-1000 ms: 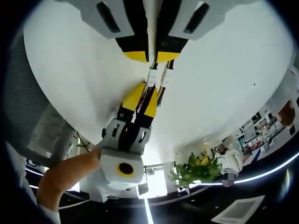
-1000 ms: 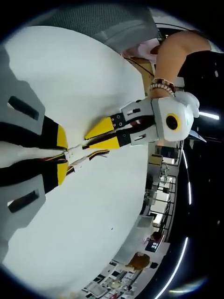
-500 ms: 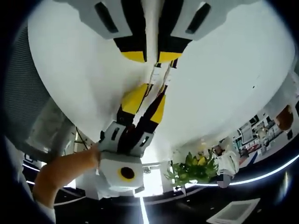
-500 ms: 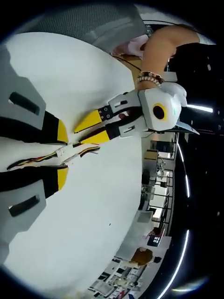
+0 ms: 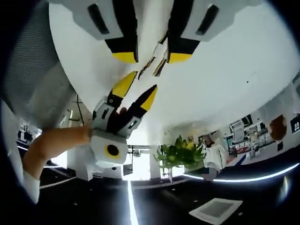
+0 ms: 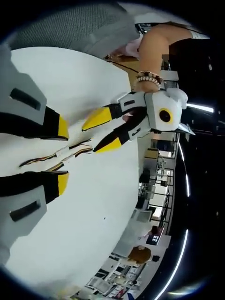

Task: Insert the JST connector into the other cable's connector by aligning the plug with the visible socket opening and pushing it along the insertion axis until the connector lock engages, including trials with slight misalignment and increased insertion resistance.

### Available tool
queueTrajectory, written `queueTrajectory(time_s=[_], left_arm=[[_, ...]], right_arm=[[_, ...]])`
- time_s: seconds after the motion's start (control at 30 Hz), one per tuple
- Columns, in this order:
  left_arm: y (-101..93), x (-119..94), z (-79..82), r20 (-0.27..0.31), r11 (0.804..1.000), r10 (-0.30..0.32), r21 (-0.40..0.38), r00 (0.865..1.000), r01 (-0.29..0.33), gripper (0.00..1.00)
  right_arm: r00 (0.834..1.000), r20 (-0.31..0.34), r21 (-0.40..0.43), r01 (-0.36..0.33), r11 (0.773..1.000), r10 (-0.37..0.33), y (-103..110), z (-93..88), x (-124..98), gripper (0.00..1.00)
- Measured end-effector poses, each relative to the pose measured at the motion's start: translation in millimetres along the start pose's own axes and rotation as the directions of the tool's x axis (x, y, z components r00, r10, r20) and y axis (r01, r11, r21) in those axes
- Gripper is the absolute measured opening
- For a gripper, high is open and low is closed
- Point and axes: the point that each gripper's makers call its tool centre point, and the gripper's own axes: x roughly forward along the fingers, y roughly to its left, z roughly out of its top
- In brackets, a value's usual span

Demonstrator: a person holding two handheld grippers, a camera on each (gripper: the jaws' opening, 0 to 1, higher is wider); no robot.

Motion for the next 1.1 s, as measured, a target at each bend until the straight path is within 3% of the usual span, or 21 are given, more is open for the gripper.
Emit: queueTrajectory(time_s=[0.13,0.27,0.4,0.53,0.7,0.77,0.93,1.1], left_arm=[[-6.6,-12.2,2.4,-0.017,1.000,0.016,0.013,1.000,-0.015,0.26],[-11.4,-23.8,3.3,-0.039,0.998,0.060,-0.013,0.997,-0.060,0.47],[-10.0,-37.6,7.1,-0.022,0.990,0.131,-0.050,0.991,-0.132,0.67],[-10.4,-52.4,8.7,-0.006,0.980,0.178,-0.092,0.984,-0.178,0.78],[-5.5,-79.4,5.2,-0.006,0.944,0.299,-0.141,0.954,-0.297,0.99],[-13.6,-92.9,0.6,-0.008,0.942,0.302,-0.150,0.953,-0.300,0.99],[-23.5,-125.2,-8.4,-0.020,0.922,0.365,-0.132,0.931,-0.364,0.99],[-41.3,-151.5,-18.6,-0.016,0.898,0.404,-0.184,0.915,-0.400,0.99]], right_arm=[[1.000,0.001,0.005,0.012,1.000,-0.012,0.4,7.5,-9.8,0.29],[1.000,-0.019,-0.013,0.011,1.000,-0.011,6.0,8.7,-18.6,0.29],[0.999,-0.039,-0.009,0.019,1.000,-0.019,10.1,7.4,-27.1,0.34],[0.998,-0.041,-0.018,0.037,0.999,-0.038,13.7,9.1,-37.9,0.36],[0.995,-0.023,0.007,0.094,0.996,-0.094,13.0,13.3,-52.7,0.40],[0.994,-0.022,0.022,0.107,0.994,-0.106,13.7,12.5,-58.6,0.42],[0.989,-0.018,0.054,0.146,0.988,-0.145,14.1,8.5,-74.3,0.53],[0.980,-0.014,0.090,0.198,0.976,-0.198,12.9,3.5,-91.5,0.62]])
